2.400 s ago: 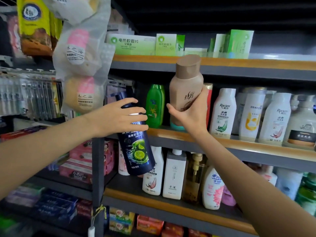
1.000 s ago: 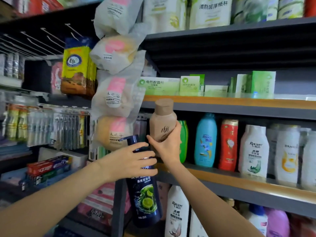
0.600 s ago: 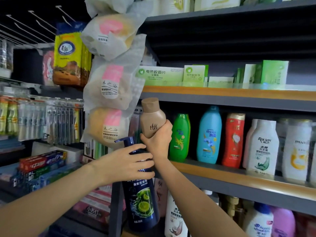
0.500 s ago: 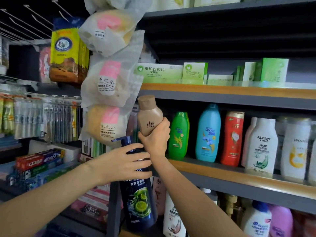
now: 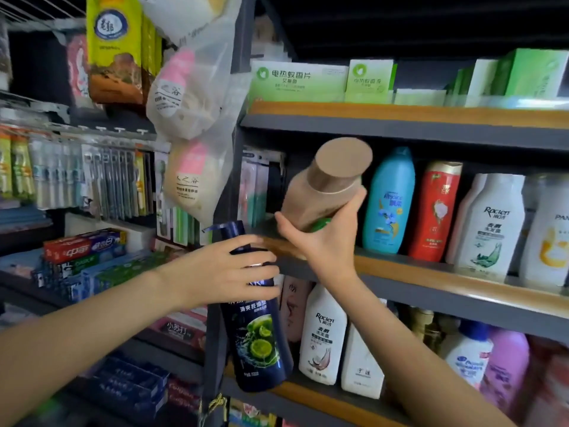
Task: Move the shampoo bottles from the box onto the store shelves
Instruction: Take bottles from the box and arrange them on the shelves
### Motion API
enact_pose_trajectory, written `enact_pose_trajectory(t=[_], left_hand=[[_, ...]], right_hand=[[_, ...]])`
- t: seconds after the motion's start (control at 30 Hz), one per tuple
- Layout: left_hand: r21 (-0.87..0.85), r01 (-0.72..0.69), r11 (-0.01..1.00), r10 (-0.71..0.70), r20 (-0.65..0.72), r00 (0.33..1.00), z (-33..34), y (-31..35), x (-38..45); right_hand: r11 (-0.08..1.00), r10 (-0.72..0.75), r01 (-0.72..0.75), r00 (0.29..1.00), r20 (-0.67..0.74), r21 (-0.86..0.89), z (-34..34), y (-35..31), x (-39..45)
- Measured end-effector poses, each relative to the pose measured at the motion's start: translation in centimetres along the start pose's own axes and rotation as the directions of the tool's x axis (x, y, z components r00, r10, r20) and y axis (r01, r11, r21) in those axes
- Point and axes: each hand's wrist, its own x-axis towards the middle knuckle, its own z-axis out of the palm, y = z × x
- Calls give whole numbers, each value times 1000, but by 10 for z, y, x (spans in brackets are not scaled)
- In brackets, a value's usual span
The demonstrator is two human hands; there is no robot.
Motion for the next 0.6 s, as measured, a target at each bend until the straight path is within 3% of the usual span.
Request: enact_pose_trajectory(t=[0.1, 0.2, 0.43, 0.6], left_hand=[[-19, -73, 997, 73, 5, 997, 4, 12, -4], [-40, -84, 996, 83, -33, 996, 9, 24, -4], [-165, -91, 982, 99, 40, 994, 11, 45, -16], [-224, -68, 972, 96, 117, 989, 14, 53, -24]], right_hand=[[997, -6, 6, 1000, 5, 77, -29, -15, -30], [980, 117, -128, 990, 81, 150, -40, -7, -71], [912, 403, -411, 898, 176, 10, -22, 61, -160], [862, 503, -505, 840, 203, -47, 8, 100, -178]])
